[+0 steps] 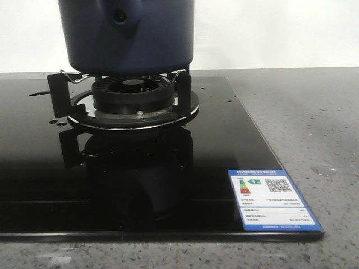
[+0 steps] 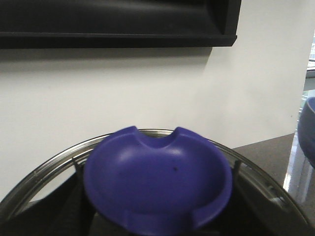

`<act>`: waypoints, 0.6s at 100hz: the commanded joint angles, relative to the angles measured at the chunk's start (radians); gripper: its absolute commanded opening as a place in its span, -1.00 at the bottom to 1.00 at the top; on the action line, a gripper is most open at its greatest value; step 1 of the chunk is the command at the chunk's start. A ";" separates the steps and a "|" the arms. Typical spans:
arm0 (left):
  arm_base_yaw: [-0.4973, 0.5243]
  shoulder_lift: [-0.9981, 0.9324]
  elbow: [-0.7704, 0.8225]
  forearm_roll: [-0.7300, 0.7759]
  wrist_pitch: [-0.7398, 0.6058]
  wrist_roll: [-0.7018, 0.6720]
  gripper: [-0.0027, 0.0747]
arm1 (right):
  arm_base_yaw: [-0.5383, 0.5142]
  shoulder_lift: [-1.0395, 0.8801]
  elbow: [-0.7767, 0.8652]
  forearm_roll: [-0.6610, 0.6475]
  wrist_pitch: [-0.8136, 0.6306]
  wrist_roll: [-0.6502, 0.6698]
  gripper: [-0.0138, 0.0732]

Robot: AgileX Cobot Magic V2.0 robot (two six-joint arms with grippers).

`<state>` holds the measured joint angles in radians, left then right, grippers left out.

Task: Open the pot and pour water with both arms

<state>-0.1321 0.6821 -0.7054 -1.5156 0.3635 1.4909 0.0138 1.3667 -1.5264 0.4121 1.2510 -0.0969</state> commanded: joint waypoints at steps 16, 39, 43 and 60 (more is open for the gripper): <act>-0.007 -0.006 -0.035 -0.053 -0.011 -0.008 -0.26 | 0.090 0.161 -0.356 0.043 0.042 0.046 -0.82; -0.007 -0.006 -0.035 -0.054 -0.009 -0.008 -0.26 | 0.187 0.343 -0.660 0.027 0.038 0.068 -0.81; -0.007 -0.006 -0.035 -0.054 -0.007 -0.008 -0.26 | 0.203 0.372 -0.700 0.025 0.032 0.068 -0.81; -0.007 -0.006 -0.035 -0.054 0.011 -0.008 -0.26 | 0.263 0.456 -0.786 0.011 -0.025 0.068 -0.81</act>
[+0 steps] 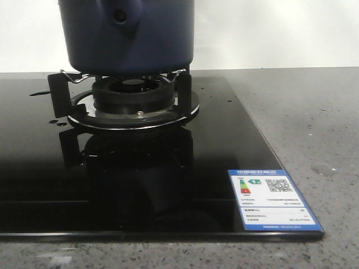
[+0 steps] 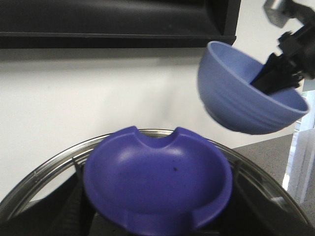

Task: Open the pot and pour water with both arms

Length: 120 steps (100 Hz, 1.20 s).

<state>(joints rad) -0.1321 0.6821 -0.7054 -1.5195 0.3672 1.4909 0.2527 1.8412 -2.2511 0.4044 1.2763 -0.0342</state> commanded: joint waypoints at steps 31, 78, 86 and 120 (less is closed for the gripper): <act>-0.007 -0.006 -0.035 -0.050 0.014 -0.008 -0.26 | 0.119 0.035 -0.063 -0.212 -0.202 0.005 -0.81; -0.014 -0.006 -0.035 -0.050 0.014 -0.008 -0.26 | 0.284 0.054 -0.063 -0.739 -0.326 0.034 -0.81; -0.025 -0.006 -0.035 -0.050 0.011 -0.008 -0.26 | 0.304 0.060 -0.063 -0.819 -0.326 0.034 -0.81; -0.039 -0.006 -0.034 -0.050 0.007 -0.008 -0.26 | 0.348 0.066 -0.063 -1.022 -0.373 0.034 -0.81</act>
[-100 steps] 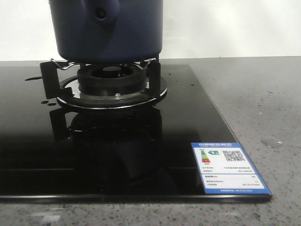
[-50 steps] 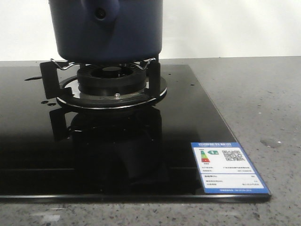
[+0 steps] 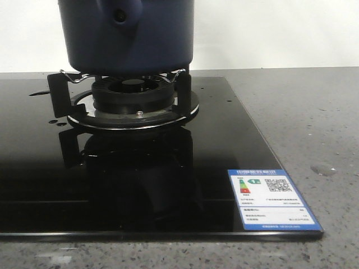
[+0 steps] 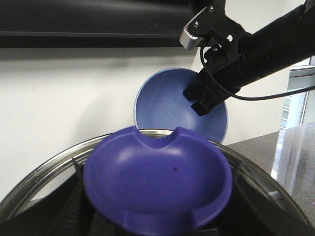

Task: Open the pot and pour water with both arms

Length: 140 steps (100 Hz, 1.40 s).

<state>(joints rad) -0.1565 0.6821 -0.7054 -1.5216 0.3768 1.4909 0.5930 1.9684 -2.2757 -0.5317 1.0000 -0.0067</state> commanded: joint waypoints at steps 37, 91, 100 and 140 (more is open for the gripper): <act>-0.036 -0.006 -0.033 -0.032 -0.016 -0.008 -0.26 | 0.079 -0.061 -0.038 -0.274 -0.139 0.007 -0.81; -0.077 -0.006 -0.033 0.013 -0.049 -0.008 -0.26 | 0.162 -0.061 -0.038 -0.548 -0.186 0.007 -0.81; -0.077 -0.006 -0.033 0.013 -0.051 -0.008 -0.26 | 0.175 -0.061 -0.038 -0.609 -0.199 0.007 -0.81; -0.106 -0.006 -0.033 0.013 -0.104 -0.008 -0.26 | 0.211 -0.061 -0.038 -0.766 -0.223 0.007 -0.81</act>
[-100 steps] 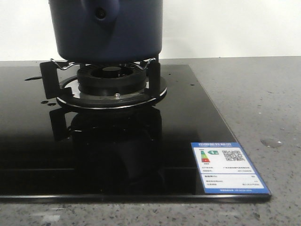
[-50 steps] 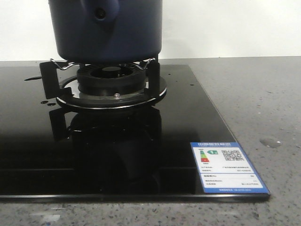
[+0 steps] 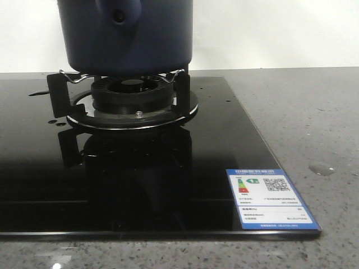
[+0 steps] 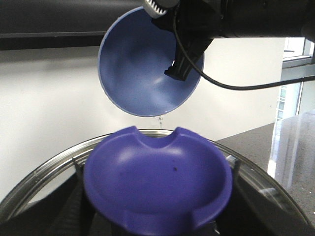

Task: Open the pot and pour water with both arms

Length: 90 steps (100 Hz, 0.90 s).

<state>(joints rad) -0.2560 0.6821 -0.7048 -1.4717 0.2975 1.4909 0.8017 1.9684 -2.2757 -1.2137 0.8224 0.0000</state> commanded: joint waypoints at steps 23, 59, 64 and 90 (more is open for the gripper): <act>-0.007 -0.006 -0.034 -0.037 -0.025 -0.008 -0.26 | 0.002 -0.061 -0.038 -0.041 -0.012 0.000 -0.82; -0.007 -0.006 -0.034 -0.037 -0.025 -0.008 -0.26 | 0.002 -0.061 -0.012 0.194 0.177 0.008 -0.82; -0.007 -0.006 -0.034 -0.037 -0.025 -0.008 -0.26 | 0.002 -0.061 -0.012 0.197 0.224 0.087 -0.82; -0.007 -0.006 -0.034 -0.037 -0.021 -0.008 -0.26 | -0.092 -0.108 -0.100 0.475 0.342 0.199 -0.82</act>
<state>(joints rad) -0.2560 0.6821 -0.7048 -1.4717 0.2868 1.4909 0.7614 1.9557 -2.2984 -0.8122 1.1820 0.1805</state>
